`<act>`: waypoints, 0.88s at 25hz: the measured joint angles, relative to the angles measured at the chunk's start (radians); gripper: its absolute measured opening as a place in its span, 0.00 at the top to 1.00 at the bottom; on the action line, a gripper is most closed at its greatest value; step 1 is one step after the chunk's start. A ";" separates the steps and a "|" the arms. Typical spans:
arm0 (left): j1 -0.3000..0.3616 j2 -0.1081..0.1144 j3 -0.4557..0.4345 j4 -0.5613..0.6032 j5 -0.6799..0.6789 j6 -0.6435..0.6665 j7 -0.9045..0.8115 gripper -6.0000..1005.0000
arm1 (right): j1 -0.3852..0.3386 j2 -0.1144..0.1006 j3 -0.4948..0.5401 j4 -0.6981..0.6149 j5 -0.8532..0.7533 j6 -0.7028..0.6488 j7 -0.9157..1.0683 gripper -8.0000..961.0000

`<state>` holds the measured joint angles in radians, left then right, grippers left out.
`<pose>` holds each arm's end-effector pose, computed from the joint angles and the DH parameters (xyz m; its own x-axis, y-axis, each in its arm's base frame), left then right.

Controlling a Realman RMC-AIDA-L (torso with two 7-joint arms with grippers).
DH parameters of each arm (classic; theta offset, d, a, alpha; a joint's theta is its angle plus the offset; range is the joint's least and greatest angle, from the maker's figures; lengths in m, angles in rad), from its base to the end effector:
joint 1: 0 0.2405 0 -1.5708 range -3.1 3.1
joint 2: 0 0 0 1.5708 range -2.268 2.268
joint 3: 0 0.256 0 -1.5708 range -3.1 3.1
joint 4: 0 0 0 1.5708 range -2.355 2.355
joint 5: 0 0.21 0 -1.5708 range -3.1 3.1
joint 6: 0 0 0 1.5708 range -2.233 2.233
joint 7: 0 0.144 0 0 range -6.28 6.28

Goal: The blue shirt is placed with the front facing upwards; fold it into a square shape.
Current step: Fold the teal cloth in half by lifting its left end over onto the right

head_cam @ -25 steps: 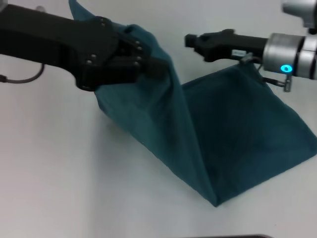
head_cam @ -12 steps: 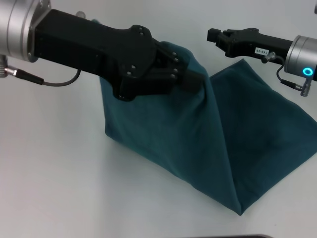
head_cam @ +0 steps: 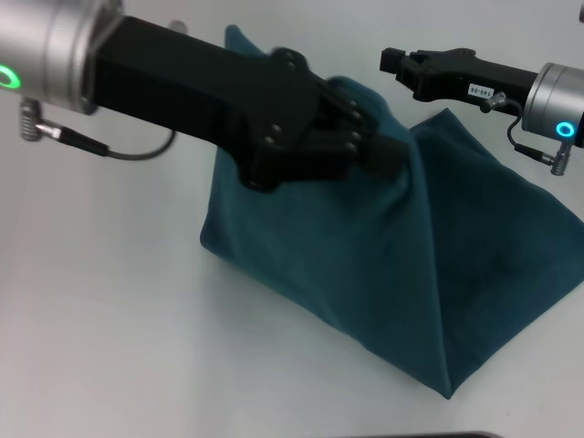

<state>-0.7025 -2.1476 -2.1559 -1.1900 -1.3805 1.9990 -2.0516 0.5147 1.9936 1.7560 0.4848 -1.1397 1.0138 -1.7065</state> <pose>-0.0835 0.3060 0.0283 0.8626 0.2929 0.4125 0.1389 -0.9211 0.3636 0.2616 0.3730 -0.0282 0.5922 -0.4600 -0.6616 -0.7330 -0.6486 -0.2051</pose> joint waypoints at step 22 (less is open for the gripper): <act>-0.135 -0.020 0.190 0.210 -0.002 -0.200 0.049 0.97 | -0.012 -0.007 0.028 -0.007 0.000 0.033 0.010 0.93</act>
<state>-0.8380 -2.1680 -1.9660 -0.9795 -1.3820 1.7993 -2.0023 0.5032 1.9862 1.7837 0.4783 -1.1397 1.0465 -1.6965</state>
